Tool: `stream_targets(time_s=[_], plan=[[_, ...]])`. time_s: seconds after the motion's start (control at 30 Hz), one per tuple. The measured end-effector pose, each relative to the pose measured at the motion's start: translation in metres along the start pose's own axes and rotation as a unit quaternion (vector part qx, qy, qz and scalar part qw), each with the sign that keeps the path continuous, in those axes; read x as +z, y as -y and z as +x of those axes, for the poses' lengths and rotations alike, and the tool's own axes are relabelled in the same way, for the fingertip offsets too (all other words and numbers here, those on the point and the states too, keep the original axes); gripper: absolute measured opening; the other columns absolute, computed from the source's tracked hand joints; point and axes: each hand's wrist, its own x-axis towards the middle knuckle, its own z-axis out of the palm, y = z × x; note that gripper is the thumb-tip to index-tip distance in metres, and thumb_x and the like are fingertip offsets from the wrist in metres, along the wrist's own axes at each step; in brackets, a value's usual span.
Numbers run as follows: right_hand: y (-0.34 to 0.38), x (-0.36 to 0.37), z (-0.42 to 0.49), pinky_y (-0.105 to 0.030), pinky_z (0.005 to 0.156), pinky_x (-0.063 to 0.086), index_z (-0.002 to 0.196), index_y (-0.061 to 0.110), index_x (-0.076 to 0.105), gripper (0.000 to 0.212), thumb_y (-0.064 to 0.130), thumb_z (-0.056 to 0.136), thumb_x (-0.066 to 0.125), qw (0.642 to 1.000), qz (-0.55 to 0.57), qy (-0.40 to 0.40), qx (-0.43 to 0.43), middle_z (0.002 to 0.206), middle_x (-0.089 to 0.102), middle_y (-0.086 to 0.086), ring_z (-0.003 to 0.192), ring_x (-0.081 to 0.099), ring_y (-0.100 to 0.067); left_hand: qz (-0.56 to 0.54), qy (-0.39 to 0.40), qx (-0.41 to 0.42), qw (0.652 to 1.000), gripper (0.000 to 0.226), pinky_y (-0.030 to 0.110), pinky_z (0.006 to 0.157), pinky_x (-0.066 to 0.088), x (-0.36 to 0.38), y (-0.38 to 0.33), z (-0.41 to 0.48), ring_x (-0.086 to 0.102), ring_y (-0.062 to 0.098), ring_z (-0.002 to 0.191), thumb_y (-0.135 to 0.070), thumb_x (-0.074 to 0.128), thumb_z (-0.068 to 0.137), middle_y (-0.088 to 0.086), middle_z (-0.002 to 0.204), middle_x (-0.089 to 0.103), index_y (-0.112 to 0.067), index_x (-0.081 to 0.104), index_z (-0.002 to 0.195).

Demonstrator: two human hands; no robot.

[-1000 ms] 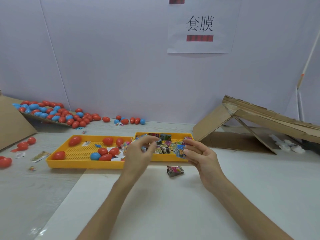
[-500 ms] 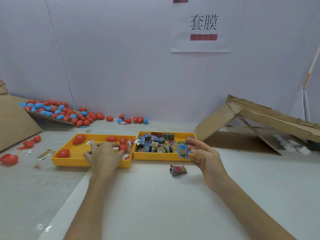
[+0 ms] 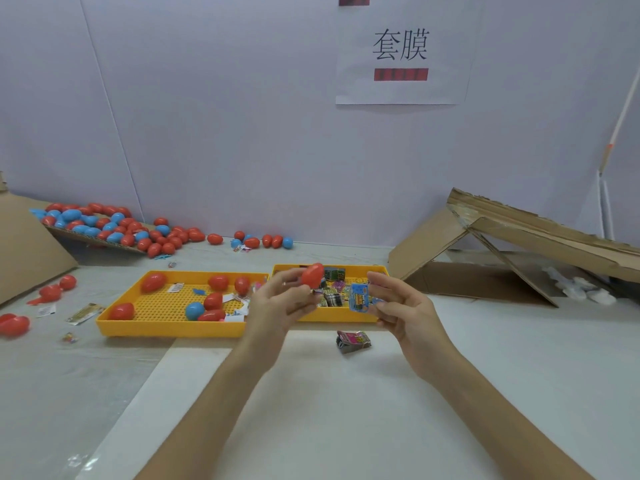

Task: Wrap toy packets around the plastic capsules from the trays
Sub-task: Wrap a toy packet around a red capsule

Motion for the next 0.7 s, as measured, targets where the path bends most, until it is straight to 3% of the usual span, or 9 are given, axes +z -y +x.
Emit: stream_targets(time_s=[0.17, 0.43, 0.7], plan=[[0.000, 0.000, 0.000, -0.021, 0.056, 0.052, 0.108, 0.026, 0.078, 0.052, -0.014, 0.092, 0.048, 1.000, -0.006, 0.006, -0.004, 0.105, 0.077, -0.001, 0.079, 0.073, -0.013, -0.058, 0.040, -0.075, 0.995, 0.033, 0.029, 0.076, 0.061, 0.014, 0.018, -0.005, 0.075, 0.032, 0.095, 0.007, 0.064, 0.089, 0.011, 0.096, 0.077, -0.008, 0.065, 0.118], [0.001, 0.004, -0.004, -0.020, 0.064, 0.054, 0.112, 0.030, 0.075, 0.054, -0.013, 0.094, 0.048, 0.999, -0.041, -0.006, -0.006, 0.113, 0.075, 0.006, 0.097, 0.074, -0.017, -0.042, 0.036, -0.095, 0.994, 0.032, 0.028, 0.076, 0.060, 0.013, 0.022, -0.004, 0.074, 0.031, 0.097, 0.009, 0.059, 0.091, 0.009, 0.097, 0.077, -0.011, 0.070, 0.114], [0.000, 0.008, -0.005, -0.022, 0.064, 0.054, 0.112, 0.026, 0.075, 0.051, -0.013, 0.095, 0.046, 0.998, -0.058, 0.001, -0.005, 0.113, 0.075, -0.002, 0.090, 0.074, -0.018, 0.011, 0.038, -0.065, 0.997, 0.024, 0.026, 0.075, 0.058, 0.013, 0.024, -0.005, 0.074, 0.021, 0.090, -0.011, 0.071, 0.091, 0.009, 0.104, 0.075, -0.015, 0.072, 0.115]])
